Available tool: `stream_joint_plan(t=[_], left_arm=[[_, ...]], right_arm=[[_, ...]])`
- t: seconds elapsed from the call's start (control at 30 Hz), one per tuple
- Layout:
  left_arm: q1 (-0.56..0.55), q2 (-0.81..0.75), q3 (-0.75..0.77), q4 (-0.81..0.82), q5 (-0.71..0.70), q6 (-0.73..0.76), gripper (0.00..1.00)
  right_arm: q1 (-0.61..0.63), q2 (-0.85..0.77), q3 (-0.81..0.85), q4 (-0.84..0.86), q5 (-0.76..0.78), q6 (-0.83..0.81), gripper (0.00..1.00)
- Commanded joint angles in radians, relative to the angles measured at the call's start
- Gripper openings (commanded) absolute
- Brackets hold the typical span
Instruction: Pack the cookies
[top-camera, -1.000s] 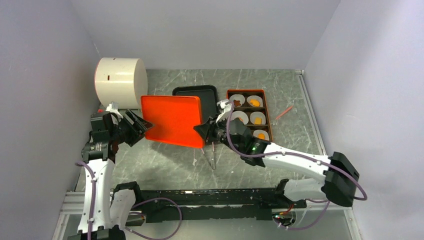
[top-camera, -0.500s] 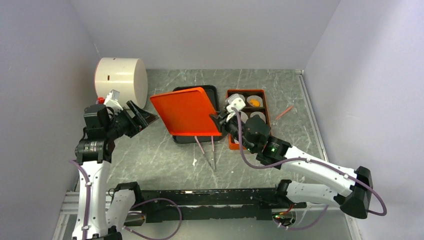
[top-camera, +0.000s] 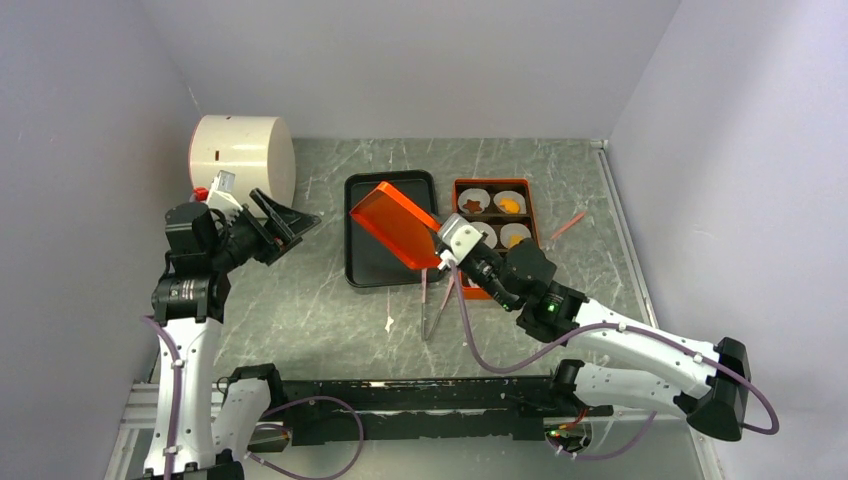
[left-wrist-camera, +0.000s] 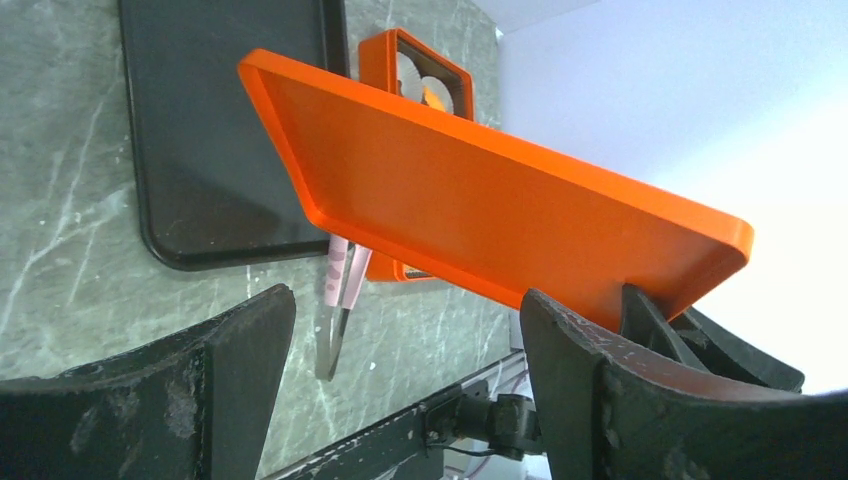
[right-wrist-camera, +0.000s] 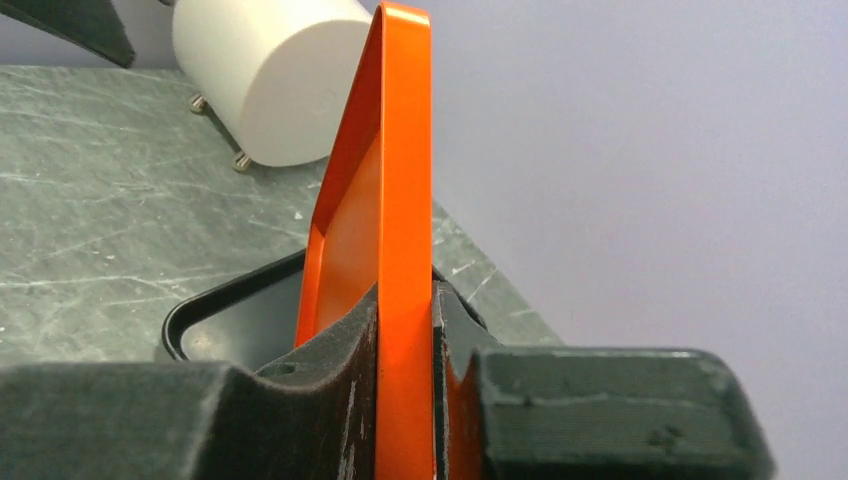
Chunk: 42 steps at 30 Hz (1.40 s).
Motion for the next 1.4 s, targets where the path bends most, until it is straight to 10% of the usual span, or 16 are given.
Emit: stream_joint_plan(t=[0.0, 0.37, 1.37], left_arm=[[-0.003, 0.006, -0.014, 0.083, 0.056, -0.063, 0.87], [-0.005, 0.03, -0.048, 0.131, 0.065, -0.168, 0.89], [-0.078, 0.03, -0.182, 0.353, 0.138, -0.285, 0.76]], right_arm=[[0.01, -0.003, 0.057, 0.164, -0.117, -0.116, 0.0], [0.078, 0.02, 0.02, 0.237, -0.264, -0.503, 0.0], [0.406, 0.262, -0.145, 0.789, 0.015, -1.225, 0.0]])
